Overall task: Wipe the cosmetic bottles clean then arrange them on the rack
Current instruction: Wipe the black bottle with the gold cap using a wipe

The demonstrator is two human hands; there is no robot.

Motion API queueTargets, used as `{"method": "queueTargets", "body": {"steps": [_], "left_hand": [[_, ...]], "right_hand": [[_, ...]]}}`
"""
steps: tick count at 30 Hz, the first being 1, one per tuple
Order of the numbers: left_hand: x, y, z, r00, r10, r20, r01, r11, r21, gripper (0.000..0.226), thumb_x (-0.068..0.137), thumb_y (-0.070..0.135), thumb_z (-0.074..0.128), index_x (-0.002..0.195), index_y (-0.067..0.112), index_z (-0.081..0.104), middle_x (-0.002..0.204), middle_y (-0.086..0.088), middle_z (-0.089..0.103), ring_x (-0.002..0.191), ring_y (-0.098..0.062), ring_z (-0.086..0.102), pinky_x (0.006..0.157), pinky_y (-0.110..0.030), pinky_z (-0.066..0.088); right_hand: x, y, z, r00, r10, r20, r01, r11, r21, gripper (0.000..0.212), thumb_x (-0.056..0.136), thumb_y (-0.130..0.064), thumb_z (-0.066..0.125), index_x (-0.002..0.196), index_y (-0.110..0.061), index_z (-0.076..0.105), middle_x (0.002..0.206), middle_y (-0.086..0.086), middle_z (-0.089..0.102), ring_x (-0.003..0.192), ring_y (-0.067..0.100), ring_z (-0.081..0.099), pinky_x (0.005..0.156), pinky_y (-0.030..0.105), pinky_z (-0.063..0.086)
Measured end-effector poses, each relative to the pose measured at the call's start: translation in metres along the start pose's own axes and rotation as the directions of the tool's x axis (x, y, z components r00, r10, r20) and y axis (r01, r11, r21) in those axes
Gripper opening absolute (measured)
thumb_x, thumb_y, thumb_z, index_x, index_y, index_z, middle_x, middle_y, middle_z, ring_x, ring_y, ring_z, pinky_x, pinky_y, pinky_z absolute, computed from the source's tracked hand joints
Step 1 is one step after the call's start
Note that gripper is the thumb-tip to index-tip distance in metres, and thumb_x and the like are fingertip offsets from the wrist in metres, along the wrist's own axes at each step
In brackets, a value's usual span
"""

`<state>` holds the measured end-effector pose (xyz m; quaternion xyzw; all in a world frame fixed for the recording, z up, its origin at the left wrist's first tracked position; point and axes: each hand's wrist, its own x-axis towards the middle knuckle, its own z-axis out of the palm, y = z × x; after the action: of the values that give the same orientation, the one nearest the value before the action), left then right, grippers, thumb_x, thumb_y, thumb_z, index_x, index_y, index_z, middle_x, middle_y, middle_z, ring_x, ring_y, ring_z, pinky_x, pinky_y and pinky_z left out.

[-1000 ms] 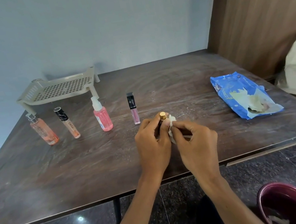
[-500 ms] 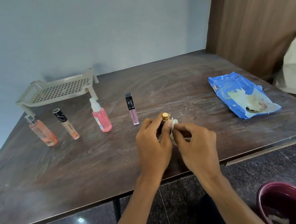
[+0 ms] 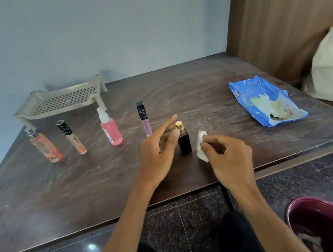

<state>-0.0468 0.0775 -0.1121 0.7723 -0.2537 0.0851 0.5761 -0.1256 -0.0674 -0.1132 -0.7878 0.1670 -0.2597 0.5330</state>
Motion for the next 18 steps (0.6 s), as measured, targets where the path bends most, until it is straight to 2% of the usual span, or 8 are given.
{"method": "queueTargets", "body": {"steps": [4,7,9,12,14,18], "left_hand": [[-0.004,-0.001,0.003,0.999,-0.032,-0.03,0.031,0.999,-0.027,0.051,0.088,0.02,0.076,0.137,0.017,0.06,0.116,0.005,0.07,0.104,-0.003,0.069,0.086,-0.017,0.056],[-0.005,-0.002,0.004,0.999,-0.034,-0.03,0.033,0.999,-0.007,0.045,0.086,0.016,0.078,0.128,0.023,0.064,0.111,0.013,0.069,0.1,0.001,0.069,0.082,-0.013,0.055],[-0.004,-0.003,0.003,0.999,-0.04,-0.022,0.04,0.999,-0.005,0.04,0.086,0.016,0.078,0.125,0.02,0.067,0.11,0.015,0.069,0.1,0.004,0.069,0.084,-0.012,0.054],[-0.003,-0.006,0.001,1.0,-0.03,0.001,0.03,0.999,0.014,0.037,0.088,0.019,0.075,0.124,0.016,0.07,0.114,0.013,0.071,0.106,0.003,0.068,0.092,-0.019,0.055],[-0.003,-0.008,0.0,1.0,0.0,0.019,-0.001,0.996,0.084,0.035,0.09,0.023,0.073,0.125,0.019,0.07,0.12,0.01,0.071,0.111,0.003,0.065,0.096,-0.021,0.053],[-0.002,-0.007,0.0,0.999,0.034,0.009,-0.035,0.992,0.117,0.033,0.092,0.017,0.07,0.123,0.029,0.066,0.116,0.023,0.064,0.106,0.018,0.059,0.088,-0.005,0.046]], "right_hand": [[0.003,0.003,0.0,1.0,-0.006,0.004,0.006,1.0,-0.024,0.016,0.088,-0.019,0.07,0.104,-0.02,0.074,0.085,-0.02,0.07,0.079,-0.011,0.064,0.074,0.006,0.05],[0.006,0.002,0.002,1.0,-0.012,0.029,0.012,1.0,-0.011,0.019,0.089,-0.016,0.069,0.107,-0.018,0.073,0.086,-0.02,0.068,0.08,-0.01,0.064,0.073,0.005,0.049],[0.008,-0.001,0.004,0.999,-0.024,0.038,0.024,1.0,-0.001,0.02,0.089,-0.015,0.068,0.108,-0.019,0.072,0.088,-0.021,0.068,0.081,-0.011,0.064,0.073,0.005,0.048],[0.009,-0.01,0.007,0.997,-0.072,0.039,0.071,0.997,0.01,0.02,0.09,-0.016,0.067,0.109,-0.021,0.072,0.093,-0.019,0.07,0.084,-0.01,0.064,0.075,0.005,0.048],[0.01,-0.014,0.01,0.994,-0.095,0.051,0.095,0.995,0.015,0.02,0.091,-0.016,0.067,0.109,-0.021,0.072,0.095,-0.017,0.071,0.086,-0.01,0.064,0.075,0.004,0.047],[0.007,-0.01,0.017,0.995,-0.083,0.055,0.082,0.996,0.017,0.019,0.09,-0.015,0.068,0.108,-0.018,0.074,0.092,-0.016,0.072,0.084,-0.01,0.065,0.072,0.002,0.046]]}}
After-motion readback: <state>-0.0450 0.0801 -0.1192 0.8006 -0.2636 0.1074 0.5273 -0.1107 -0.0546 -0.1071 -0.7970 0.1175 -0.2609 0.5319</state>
